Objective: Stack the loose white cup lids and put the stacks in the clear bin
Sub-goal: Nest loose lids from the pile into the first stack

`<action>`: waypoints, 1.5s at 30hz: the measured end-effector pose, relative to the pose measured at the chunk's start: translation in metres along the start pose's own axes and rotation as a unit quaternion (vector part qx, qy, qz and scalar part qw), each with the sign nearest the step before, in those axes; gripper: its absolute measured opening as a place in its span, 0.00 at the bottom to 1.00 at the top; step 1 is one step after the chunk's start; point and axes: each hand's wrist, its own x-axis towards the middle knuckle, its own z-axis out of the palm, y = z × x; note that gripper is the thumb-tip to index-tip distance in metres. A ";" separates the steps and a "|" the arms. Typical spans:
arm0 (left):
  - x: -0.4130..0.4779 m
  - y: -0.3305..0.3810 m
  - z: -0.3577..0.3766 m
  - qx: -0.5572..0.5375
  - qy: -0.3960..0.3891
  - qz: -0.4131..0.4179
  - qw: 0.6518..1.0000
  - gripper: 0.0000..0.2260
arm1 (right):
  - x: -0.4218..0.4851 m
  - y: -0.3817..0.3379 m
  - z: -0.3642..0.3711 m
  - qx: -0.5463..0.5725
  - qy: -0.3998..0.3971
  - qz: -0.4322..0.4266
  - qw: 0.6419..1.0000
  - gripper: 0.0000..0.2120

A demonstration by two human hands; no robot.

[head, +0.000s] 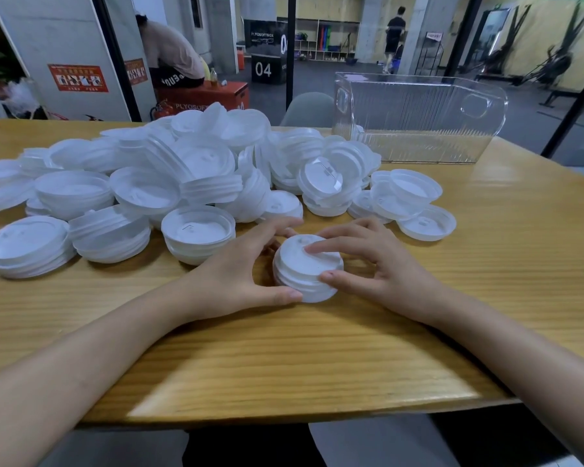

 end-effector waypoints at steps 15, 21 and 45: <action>0.014 -0.009 0.003 0.210 0.048 0.149 0.965 0.17 | 0.001 0.036 -0.024 -0.130 0.174 0.059 0.974 0.16; 0.012 -0.011 0.003 0.192 0.052 0.159 0.967 0.17 | 0.005 0.053 -0.031 -0.250 0.160 0.093 0.950 0.18; 0.007 -0.009 0.001 0.165 0.041 0.144 0.975 0.16 | -0.002 0.037 -0.034 -0.001 0.125 0.215 0.969 0.18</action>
